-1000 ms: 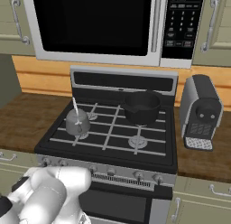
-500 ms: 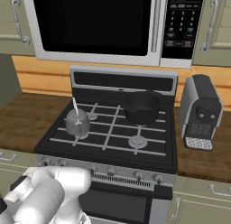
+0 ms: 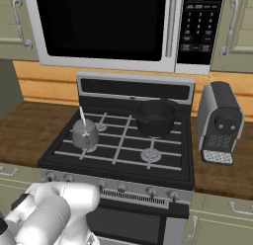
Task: Pick the kettle from the counter and place it on a stove burner. Then turn the burner on.
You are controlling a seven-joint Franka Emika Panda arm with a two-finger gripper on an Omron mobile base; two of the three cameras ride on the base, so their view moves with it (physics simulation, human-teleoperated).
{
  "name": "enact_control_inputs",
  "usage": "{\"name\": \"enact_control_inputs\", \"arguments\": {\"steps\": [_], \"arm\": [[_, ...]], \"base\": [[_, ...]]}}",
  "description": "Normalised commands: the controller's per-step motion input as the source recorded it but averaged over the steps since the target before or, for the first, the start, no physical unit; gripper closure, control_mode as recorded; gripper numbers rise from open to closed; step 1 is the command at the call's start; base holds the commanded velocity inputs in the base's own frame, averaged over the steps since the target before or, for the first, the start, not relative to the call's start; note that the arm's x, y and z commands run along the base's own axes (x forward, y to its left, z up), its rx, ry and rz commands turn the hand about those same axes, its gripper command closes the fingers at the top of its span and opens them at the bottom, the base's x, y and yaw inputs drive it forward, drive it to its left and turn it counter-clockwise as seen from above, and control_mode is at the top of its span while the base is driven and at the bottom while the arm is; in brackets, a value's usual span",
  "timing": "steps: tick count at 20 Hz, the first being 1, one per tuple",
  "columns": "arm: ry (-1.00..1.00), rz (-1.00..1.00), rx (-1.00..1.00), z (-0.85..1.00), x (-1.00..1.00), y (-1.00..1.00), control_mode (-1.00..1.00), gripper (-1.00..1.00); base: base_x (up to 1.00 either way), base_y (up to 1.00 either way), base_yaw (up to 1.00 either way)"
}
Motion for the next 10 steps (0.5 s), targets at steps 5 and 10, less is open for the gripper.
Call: {"name": "enact_control_inputs", "arguments": {"steps": [5, 10], "arm": [[-0.12, 0.03, 0.0, 0.0, -0.35, 0.04, -1.0, -1.0], [-0.07, 0.0, 0.0, 0.04, -0.1, 0.05, -1.0, -1.0]], "base": [[0.0, 0.0, 0.0], [0.0, 0.0, 0.0]]}}
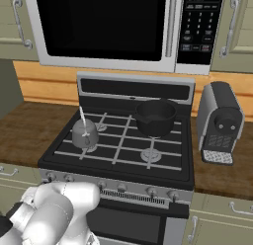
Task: Pick the kettle from the counter and place it on a stove burner. Then turn the burner on.
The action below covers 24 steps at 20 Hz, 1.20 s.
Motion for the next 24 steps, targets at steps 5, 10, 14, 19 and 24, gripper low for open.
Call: {"name": "enact_control_inputs", "arguments": {"steps": [5, 10, 14, 19, 24], "arm": [[0.0, 0.0, 0.0, 0.03, 0.26, 0.0, -1.0, -1.0], [0.0, 0.0, 0.0, 0.0, 0.29, 0.0, -1.0, -1.0], [0.0, 0.0, 0.0, -0.04, 0.05, 0.04, -1.0, -1.0], [0.0, 0.0, 0.0, -0.03, 0.11, 0.0, -1.0, -1.0], [0.0, 0.0, 0.0, 0.0, 0.17, 0.0, -1.0, 1.0]], "base": [[0.0, 0.0, 0.0], [0.0, 0.0, 0.0], [0.0, 0.0, 0.0], [0.0, 0.0, 0.0], [0.0, 0.0, 0.0]]}}
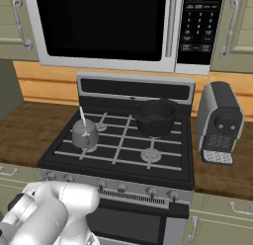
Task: Pick the kettle from the counter and place it on a stove burner. Then turn the burner on.
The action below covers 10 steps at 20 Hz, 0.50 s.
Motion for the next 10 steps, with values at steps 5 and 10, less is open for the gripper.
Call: {"name": "enact_control_inputs", "arguments": {"steps": [5, 10], "arm": [[0.0, 0.0, 0.0, 0.0, 0.31, 0.0, -1.0, 1.0], [0.0, 0.0, 0.0, 0.0, 0.49, -0.02, -1.0, 1.0]], "base": [[0.0, 0.0, 0.0], [0.0, 0.0, 0.0]]}}
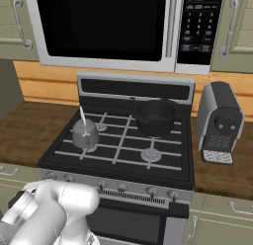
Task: Pick the kettle from the counter and place it on a stove burner. Then turn the burner on.
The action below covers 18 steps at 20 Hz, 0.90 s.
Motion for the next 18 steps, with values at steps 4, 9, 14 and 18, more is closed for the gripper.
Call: {"name": "enact_control_inputs", "arguments": {"steps": [4, 9, 14, 18], "arm": [[0.0, 0.08, -0.08, -0.09, 0.36, 0.05, -1.0, 1.0], [0.0, 0.19, -0.27, -0.34, 0.03, 0.19, -1.0, 1.0], [0.08, 0.33, -0.39, -0.3, -0.01, 0.14, -1.0, 1.0], [0.19, 0.29, -0.47, -0.06, 0.0, 0.38, -1.0, 1.0]], "base": [[0.0, 0.0, 0.0], [0.0, 0.0, 0.0], [0.0, 0.0, 0.0], [0.0, 0.0, 0.0]]}}
